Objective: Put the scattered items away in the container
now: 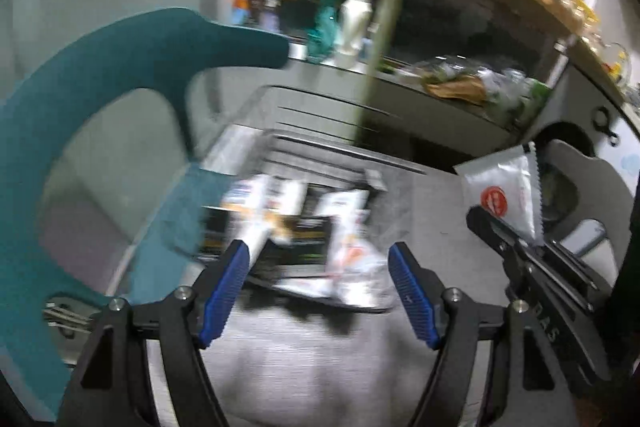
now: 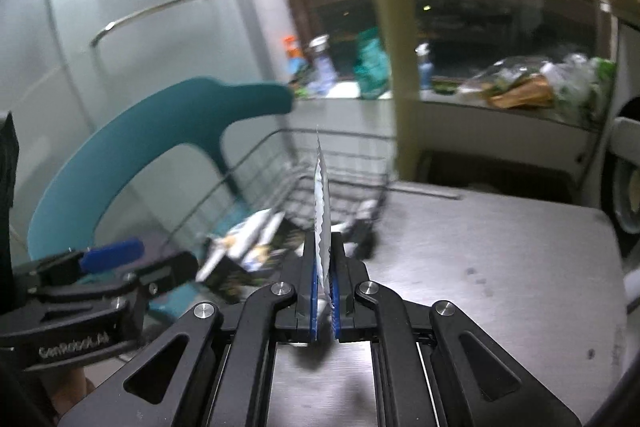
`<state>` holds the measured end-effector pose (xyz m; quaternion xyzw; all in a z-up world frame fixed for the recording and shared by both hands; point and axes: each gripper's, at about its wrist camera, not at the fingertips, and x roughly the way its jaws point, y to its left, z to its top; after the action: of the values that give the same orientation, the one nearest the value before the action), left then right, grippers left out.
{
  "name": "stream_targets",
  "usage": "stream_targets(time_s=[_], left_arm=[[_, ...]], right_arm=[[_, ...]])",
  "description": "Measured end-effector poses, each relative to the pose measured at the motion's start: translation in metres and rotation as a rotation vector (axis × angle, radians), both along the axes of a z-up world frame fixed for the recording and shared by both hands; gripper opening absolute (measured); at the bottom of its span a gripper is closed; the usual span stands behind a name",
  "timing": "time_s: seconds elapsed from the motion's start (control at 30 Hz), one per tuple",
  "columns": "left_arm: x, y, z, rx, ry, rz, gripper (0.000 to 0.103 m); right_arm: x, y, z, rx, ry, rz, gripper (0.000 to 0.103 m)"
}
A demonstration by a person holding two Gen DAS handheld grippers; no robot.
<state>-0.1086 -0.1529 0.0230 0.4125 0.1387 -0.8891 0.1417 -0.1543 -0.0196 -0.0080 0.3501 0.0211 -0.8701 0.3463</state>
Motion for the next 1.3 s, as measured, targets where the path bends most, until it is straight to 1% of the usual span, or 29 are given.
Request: stream_targets(time_s=[0.1, 0.23, 0.37, 0.4, 0.47, 0.53, 0.57, 0.63, 0.7, 0.77, 0.9, 1.0, 1.17, 1.27, 1.3], left_arm=[[0.012, -0.023, -0.001, -0.011, -0.019, 0.033, 0.076], [0.022, -0.04, -0.007, 0.001, -0.028, 0.057, 0.076], [0.024, -0.047, -0.007, 0.003, -0.025, 0.051, 0.076], [0.024, -0.049, -0.006, 0.005, -0.023, 0.053, 0.076], [0.023, -0.05, -0.005, 0.018, -0.021, 0.054, 0.076], [0.025, -0.051, -0.005, 0.032, -0.014, 0.057, 0.076], [0.026, -0.051, -0.004, 0.029, -0.013, 0.058, 0.076], [0.026, -0.05, -0.002, 0.013, -0.012, 0.057, 0.076], [0.026, -0.05, -0.001, 0.025, -0.007, 0.053, 0.076], [0.028, -0.049, 0.0, 0.036, -0.002, 0.054, 0.076], [0.031, -0.041, 0.005, 0.054, 0.007, 0.037, 0.076], [0.035, -0.025, 0.009, 0.051, 0.01, 0.006, 0.076], [0.05, 0.017, 0.019, 0.029, 0.023, -0.075, 0.076], [0.063, 0.045, 0.023, 0.007, 0.025, -0.129, 0.081], [0.067, 0.053, 0.024, -0.001, 0.023, -0.143, 0.081]], right_arm=[[0.01, -0.032, -0.009, 0.013, -0.016, 0.043, 0.006], [0.012, -0.052, -0.018, 0.019, -0.039, 0.056, 0.006], [0.007, -0.066, -0.024, 0.065, -0.021, 0.015, 0.007], [0.002, -0.069, -0.027, 0.1, -0.016, -0.008, 0.009], [-0.003, -0.067, -0.028, 0.112, -0.034, -0.025, 0.017], [-0.006, -0.065, -0.028, 0.087, -0.062, -0.019, 0.03], [-0.005, -0.063, -0.026, 0.072, -0.06, -0.011, 0.033], [-0.003, -0.061, -0.023, 0.079, -0.036, -0.027, 0.051], [-0.003, -0.058, -0.018, 0.066, -0.022, -0.03, 0.053], [-0.002, -0.054, -0.013, 0.058, -0.021, -0.03, 0.053], [0.009, -0.035, 0.003, 0.065, 0.0, -0.054, 0.055], [0.024, -0.01, 0.011, 0.078, 0.015, -0.086, 0.057], [0.067, 0.06, 0.016, 0.126, 0.046, -0.183, 0.059], [0.088, 0.102, 0.016, 0.135, 0.043, -0.258, 0.059], [0.096, 0.116, 0.016, 0.136, 0.039, -0.278, 0.059]])
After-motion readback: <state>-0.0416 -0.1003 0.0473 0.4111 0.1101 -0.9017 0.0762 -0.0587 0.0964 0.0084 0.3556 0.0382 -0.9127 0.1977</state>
